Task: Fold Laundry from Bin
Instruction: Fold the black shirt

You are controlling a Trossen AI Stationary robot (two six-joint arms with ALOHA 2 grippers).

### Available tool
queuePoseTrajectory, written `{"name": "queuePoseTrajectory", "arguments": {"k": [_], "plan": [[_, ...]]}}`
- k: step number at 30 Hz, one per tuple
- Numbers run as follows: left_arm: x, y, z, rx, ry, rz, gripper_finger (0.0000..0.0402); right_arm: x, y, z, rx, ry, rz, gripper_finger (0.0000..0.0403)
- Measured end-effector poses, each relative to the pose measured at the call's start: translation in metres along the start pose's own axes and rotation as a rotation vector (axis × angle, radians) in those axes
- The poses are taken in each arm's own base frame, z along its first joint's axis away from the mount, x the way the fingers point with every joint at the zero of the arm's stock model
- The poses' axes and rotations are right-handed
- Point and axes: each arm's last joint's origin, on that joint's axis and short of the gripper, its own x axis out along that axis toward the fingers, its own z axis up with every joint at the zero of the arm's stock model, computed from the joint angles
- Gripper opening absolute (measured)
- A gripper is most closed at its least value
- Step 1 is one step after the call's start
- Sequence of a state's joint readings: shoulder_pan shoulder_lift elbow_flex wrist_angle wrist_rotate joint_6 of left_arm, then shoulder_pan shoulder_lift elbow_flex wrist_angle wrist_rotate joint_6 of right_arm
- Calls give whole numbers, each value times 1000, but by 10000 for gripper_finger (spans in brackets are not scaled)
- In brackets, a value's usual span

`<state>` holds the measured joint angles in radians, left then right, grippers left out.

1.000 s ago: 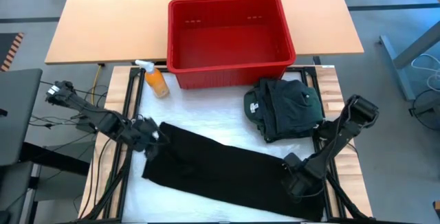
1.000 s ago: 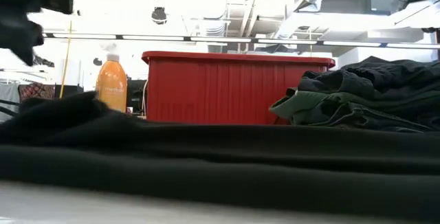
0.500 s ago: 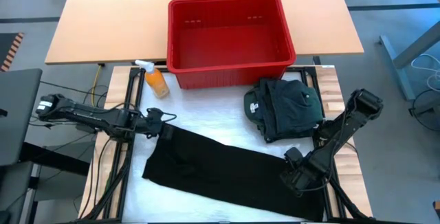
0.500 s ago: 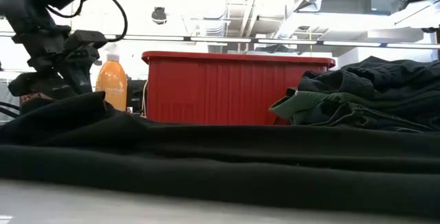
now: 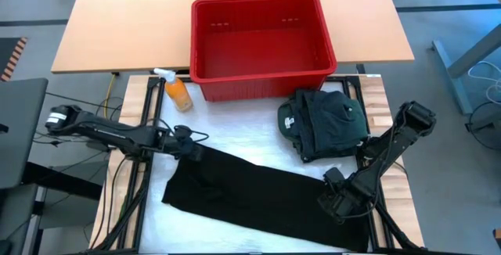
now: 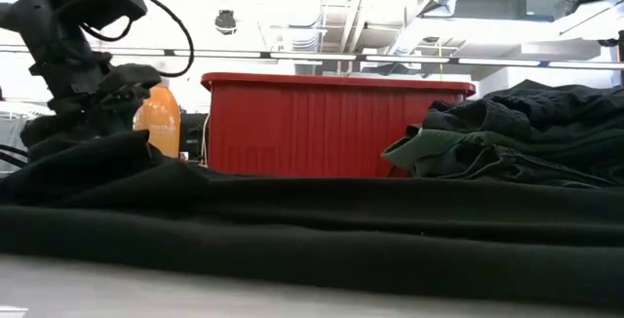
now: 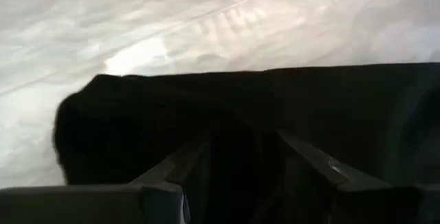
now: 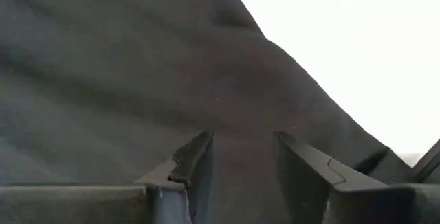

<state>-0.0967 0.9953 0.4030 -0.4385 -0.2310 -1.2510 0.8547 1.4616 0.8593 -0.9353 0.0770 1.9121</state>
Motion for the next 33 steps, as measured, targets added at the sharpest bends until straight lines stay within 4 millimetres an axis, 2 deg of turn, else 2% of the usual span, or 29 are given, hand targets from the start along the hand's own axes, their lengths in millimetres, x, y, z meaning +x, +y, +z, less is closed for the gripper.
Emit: {"name": "queuePoseTrajectory", "arguments": {"k": [3,7,8,12,14,18,24,27,33], "plan": [[5,0,-1,4,16,20,119,0,0,1,16,-24,11,175],[5,-1,-2,46,31,11,27,0,5,1,39,-62,74,175],[4,-2,-2,51,25,3,14,-1,8,1,44,-86,116,175],[-11,-8,2,86,-55,-70,2,-1,30,0,14,-263,361,175],[-24,-13,5,103,-86,-118,1,3,40,4,9,-329,408,175],[-44,-7,5,144,-82,-122,1,25,55,18,18,-377,371,175],[-54,11,-3,139,-27,-32,0,59,68,42,80,-430,278,175],[-56,16,-5,128,-9,-10,0,66,68,46,115,-431,249,175],[-55,22,-9,128,24,57,0,62,58,47,173,-410,183,175]]}}
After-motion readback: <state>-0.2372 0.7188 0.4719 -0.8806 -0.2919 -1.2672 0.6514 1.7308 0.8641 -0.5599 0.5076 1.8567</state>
